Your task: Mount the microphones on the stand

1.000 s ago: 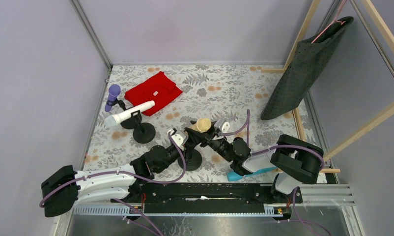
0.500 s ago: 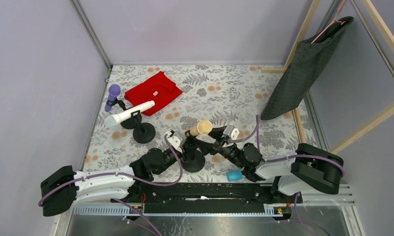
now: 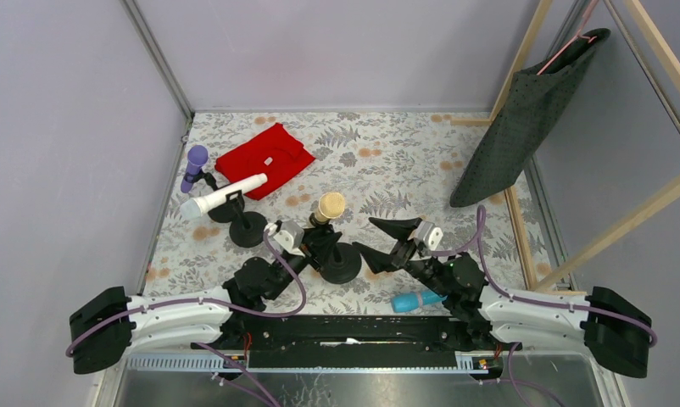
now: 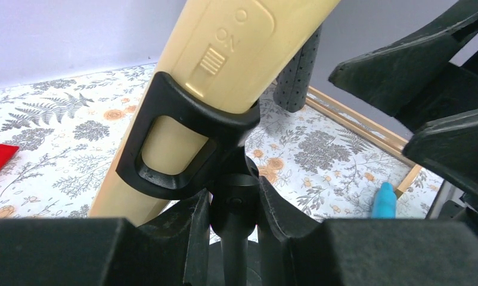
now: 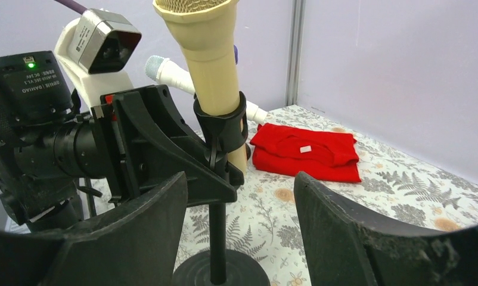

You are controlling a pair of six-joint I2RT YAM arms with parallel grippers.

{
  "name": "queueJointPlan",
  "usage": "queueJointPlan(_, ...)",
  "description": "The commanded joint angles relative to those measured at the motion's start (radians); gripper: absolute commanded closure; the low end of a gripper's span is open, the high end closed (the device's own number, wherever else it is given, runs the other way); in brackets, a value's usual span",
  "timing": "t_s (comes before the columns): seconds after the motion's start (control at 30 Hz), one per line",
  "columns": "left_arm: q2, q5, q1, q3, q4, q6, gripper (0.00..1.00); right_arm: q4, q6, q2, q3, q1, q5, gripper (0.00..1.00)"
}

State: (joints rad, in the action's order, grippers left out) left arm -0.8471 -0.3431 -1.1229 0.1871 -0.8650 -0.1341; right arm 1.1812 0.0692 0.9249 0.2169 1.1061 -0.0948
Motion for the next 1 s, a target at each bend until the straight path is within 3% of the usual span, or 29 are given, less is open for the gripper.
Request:
queueJointPlan(0.0, -0.011, -0.027, 0.003, 0.003, -0.22, 0.044, 1.0, -0.138, 0.039, -0.09, -0.014, 0.006, -0.044, 0.27)
queueJointPlan(0.17, -0.087, -0.132, 0.006, -0.033, -0.374, 0.162, 1.0, -0.212, 0.018, -0.148, -0.023, 0.006, -0.062, 0.28)
queueJointPlan(0.3, -0.179, -0.14, 0.042, -0.019, -0.452, 0.26, 1.0, -0.239, -0.01, -0.163, -0.032, 0.006, -0.052, 0.27)
queueJointPlan(0.6, -0.389, 0.024, 0.324, 0.011, -0.64, 0.166, 1.0, -0.335, -0.023, -0.215, -0.037, 0.006, -0.044, 0.26)
queueJointPlan(0.77, -0.523, 0.06, 0.406, 0.039, -0.739, 0.166, 1.0, -0.358, -0.031, -0.242, -0.051, 0.006, -0.049, 0.26)
queueJointPlan(0.97, -0.617, 0.1, 0.464, 0.089, -0.744, 0.182, 1.0, -0.376, -0.037, -0.259, -0.063, 0.006, -0.058, 0.26)
